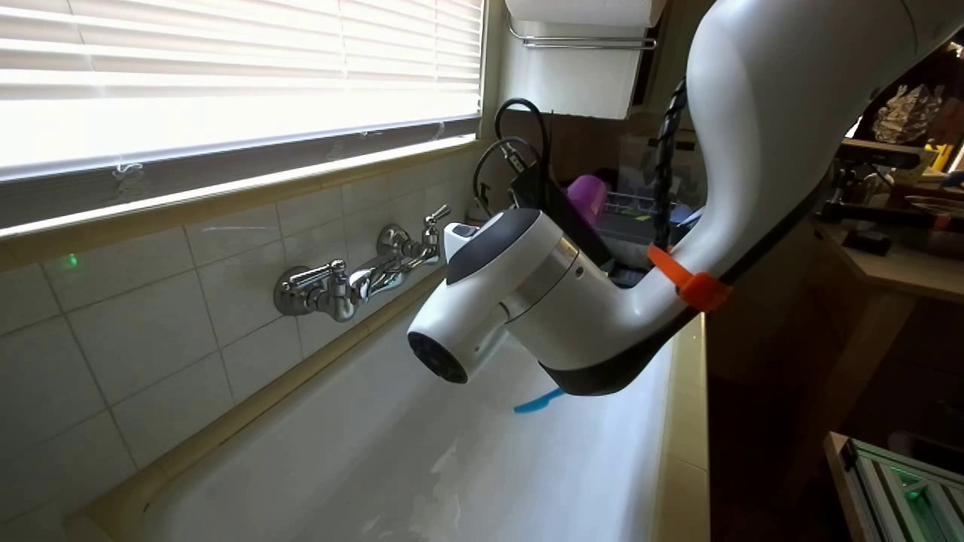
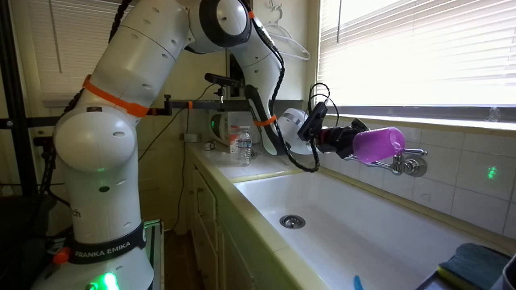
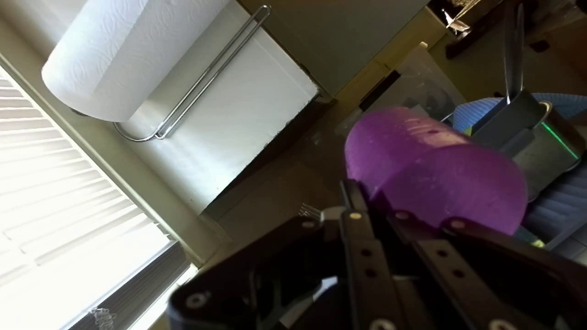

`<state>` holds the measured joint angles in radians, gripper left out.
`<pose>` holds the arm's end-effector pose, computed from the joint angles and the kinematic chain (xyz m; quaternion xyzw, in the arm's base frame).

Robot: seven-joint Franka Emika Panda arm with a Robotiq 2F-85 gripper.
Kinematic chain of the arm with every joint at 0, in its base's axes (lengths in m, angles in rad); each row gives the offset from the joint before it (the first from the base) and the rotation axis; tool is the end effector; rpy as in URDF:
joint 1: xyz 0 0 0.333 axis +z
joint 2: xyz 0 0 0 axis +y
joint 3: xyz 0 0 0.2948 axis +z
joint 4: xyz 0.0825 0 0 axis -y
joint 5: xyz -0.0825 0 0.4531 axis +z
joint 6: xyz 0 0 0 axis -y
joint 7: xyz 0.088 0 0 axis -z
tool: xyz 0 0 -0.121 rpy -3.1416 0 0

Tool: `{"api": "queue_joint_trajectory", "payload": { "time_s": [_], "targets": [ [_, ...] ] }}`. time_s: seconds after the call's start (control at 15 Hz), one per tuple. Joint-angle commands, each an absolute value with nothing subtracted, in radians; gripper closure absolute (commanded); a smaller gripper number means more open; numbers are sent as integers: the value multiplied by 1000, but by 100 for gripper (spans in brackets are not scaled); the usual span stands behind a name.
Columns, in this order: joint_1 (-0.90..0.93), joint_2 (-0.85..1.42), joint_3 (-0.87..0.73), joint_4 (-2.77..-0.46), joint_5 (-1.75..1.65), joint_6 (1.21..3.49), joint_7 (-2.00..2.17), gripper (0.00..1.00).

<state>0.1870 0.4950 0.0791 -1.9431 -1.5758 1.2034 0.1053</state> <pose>0.6106 0.0148 0.2275 0.5727 0.2265 -0.2763 0.7378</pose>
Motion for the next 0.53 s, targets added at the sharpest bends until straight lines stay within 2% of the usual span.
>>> {"api": "queue_joint_trajectory", "payload": {
  "time_s": [0.0,0.47],
  "targets": [
    [143,489,114,-1930,-1510,1248,146,99],
    [74,445,124,-1942,-1297,1452,330,99]
  ]
}}
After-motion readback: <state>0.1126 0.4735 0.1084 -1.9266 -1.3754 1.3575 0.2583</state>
